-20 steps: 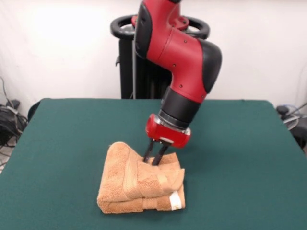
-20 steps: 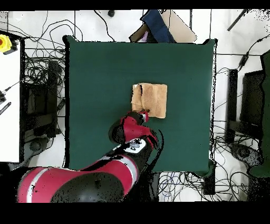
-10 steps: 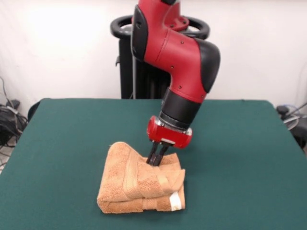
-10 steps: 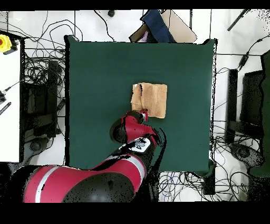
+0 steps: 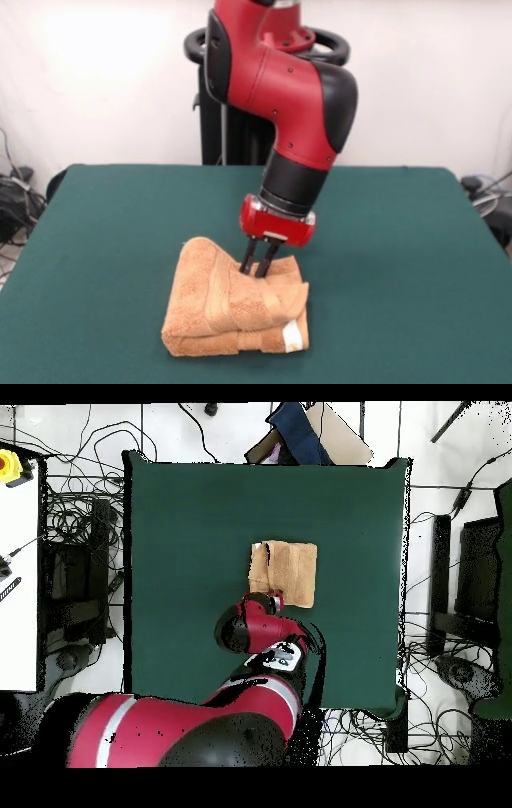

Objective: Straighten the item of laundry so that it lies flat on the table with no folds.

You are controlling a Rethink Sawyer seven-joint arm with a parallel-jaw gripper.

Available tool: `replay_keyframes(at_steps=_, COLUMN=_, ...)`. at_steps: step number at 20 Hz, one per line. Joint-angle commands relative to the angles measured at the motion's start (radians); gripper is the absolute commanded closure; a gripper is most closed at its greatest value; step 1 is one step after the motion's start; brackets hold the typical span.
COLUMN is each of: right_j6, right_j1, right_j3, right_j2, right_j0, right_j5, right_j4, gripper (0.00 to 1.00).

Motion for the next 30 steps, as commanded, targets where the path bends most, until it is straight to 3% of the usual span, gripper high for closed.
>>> replay_keyframes(at_steps=1, right_j6=0.101, right_j1=0.162, right_j3=-0.117, right_j2=0.377, right_j0=-0.087, right_j5=0.004, right_j4=-0.085, gripper=0.00)
replay_keyframes(at_steps=10, right_j6=0.124, right_j1=0.230, right_j3=-0.163, right_j2=0.481, right_j0=-0.190, right_j5=-0.018, right_j4=-0.212, gripper=0.00)
replay_keyframes(at_steps=15, right_j6=0.147, right_j1=0.233, right_j3=-0.159, right_j2=0.509, right_j0=-0.216, right_j5=0.011, right_j4=-0.223, gripper=0.00)
replay_keyframes(at_steps=21, right_j6=0.189, right_j1=0.119, right_j3=-0.111, right_j2=0.399, right_j0=-0.108, right_j5=0.118, right_j4=-0.133, gripper=0.00)
replay_keyframes(at_steps=30, right_j6=0.167, right_j1=0.049, right_j3=-0.054, right_j2=0.429, right_j0=-0.146, right_j5=0.148, right_j4=-0.146, gripper=0.00)
